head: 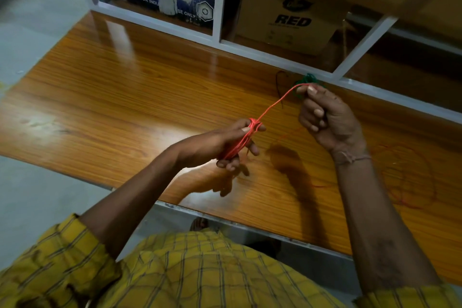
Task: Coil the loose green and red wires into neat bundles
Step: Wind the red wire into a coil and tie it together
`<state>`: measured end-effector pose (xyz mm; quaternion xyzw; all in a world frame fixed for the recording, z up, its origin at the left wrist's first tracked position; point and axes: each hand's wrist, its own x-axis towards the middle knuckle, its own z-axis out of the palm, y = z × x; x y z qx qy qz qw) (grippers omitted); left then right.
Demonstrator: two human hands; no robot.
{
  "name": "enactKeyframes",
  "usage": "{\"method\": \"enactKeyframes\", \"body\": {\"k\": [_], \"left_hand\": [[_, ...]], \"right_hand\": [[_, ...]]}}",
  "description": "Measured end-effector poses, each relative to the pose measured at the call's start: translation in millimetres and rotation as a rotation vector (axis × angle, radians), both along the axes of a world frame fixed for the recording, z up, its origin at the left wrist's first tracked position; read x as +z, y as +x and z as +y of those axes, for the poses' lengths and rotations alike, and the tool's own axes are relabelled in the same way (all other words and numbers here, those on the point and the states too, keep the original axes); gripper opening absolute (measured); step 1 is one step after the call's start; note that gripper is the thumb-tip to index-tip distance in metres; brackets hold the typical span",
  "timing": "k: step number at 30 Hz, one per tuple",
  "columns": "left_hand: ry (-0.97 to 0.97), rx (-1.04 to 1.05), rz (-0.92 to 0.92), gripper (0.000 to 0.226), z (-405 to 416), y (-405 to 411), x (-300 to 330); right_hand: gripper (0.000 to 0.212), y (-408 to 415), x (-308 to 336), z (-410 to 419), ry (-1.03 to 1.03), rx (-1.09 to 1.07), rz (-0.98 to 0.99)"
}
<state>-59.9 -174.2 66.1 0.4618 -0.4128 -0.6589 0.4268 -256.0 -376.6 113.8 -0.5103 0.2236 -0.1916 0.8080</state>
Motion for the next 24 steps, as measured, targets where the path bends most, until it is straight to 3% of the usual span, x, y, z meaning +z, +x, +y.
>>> {"method": "enactKeyframes", "body": {"k": [6,12,14,19,24], "left_hand": [[-0.009,-0.059,0.300,0.050,2.3,-3.4,3.1],[-0.094,-0.065,0.482,0.055,-5.8,-0.7,15.1],[-0.110,-0.009,0.534,0.057,-10.3,2.6,16.2],[-0.127,0.204,0.596,0.053,-20.3,14.1,17.3],[-0.020,0.465,0.689,0.049,-34.5,16.4,16.1]], "right_hand": [[0.024,17.5,-32.1,-5.0,0.004,-0.137,0.139],[0.018,22.9,-65.8,22.2,-0.162,-0.080,0.503],[0.014,24.2,-70.2,39.2,-0.133,-0.003,0.508],[0.026,25.6,-77.6,73.2,-0.135,0.126,0.488],[0.034,23.6,-62.7,94.5,-0.180,0.318,0.543]]}}
